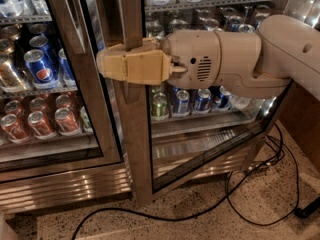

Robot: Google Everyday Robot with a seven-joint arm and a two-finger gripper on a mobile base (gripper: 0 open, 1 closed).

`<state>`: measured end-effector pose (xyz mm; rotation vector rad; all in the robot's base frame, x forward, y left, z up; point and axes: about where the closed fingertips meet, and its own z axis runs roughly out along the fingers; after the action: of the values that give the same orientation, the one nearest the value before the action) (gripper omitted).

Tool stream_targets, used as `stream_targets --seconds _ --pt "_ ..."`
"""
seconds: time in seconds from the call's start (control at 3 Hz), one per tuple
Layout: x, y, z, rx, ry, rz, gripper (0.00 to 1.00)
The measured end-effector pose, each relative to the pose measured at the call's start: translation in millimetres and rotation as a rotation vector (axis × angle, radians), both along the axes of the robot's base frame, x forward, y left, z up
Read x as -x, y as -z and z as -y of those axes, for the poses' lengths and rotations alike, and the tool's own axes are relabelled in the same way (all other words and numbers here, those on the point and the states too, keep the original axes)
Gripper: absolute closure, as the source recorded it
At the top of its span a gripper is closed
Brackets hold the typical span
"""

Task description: Open right fridge door

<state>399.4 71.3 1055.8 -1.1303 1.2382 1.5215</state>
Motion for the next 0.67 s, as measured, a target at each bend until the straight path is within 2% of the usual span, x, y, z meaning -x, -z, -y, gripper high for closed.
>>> stream_targets --seconds 0.67 --pt "0.0 0.0 0.0 0.0 0.0 0.0 0.59"
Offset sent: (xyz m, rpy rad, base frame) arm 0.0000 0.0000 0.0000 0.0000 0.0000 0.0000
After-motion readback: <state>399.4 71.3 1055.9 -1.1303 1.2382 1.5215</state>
